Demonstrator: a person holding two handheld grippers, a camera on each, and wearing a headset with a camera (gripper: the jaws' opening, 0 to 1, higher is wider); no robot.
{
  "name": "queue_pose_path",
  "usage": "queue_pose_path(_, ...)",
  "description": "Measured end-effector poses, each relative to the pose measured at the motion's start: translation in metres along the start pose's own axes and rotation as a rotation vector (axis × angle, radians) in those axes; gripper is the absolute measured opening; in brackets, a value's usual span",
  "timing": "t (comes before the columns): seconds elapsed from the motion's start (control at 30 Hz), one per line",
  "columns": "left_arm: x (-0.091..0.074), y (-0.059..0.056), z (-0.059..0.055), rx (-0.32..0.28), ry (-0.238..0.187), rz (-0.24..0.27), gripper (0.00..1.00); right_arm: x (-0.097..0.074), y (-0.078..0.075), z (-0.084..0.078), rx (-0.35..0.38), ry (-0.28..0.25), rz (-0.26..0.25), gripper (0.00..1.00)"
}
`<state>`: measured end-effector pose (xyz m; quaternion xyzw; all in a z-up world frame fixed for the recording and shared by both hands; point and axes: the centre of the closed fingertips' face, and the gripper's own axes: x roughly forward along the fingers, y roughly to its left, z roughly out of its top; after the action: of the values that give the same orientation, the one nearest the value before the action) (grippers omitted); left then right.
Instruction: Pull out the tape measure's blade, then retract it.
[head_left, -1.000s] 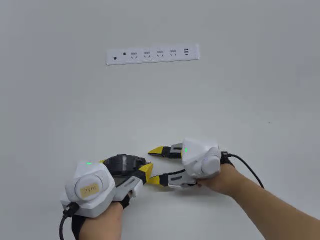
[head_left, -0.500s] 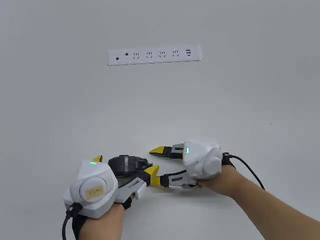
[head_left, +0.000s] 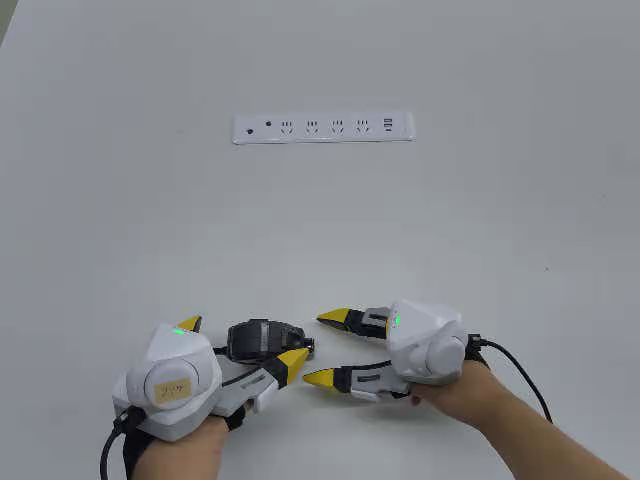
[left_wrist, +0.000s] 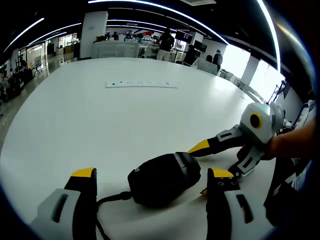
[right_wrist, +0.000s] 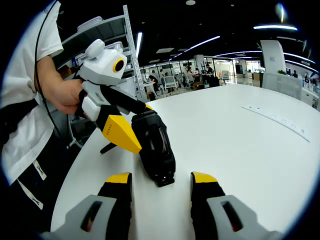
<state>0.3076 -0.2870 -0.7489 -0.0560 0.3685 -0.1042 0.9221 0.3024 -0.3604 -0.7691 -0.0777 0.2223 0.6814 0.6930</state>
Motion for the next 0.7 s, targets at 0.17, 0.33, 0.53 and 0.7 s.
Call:
queue_pose_path(0.17,-0.006,0.001,-0.003,0.01,0.003,-0.039,0.9,-0.006,0.002,0.001,0.027,0.001,-0.031,0.48)
queue_pose_path(0.33,-0.013,0.004,-0.003,0.016,-0.002,-0.075,0.9,-0.013,0.004,0.003,0.061,0.001,-0.066,0.51)
queue_pose_path(0.53,-0.021,0.002,-0.007,0.083,0.004,-0.133,0.9,-0.023,0.006,0.01,0.081,0.001,-0.111,0.53)
queue_pose_path(0.7,-0.032,0.007,-0.012,0.123,0.01,-0.163,0.91,-0.037,0.007,0.007,0.107,0.009,-0.161,0.57)
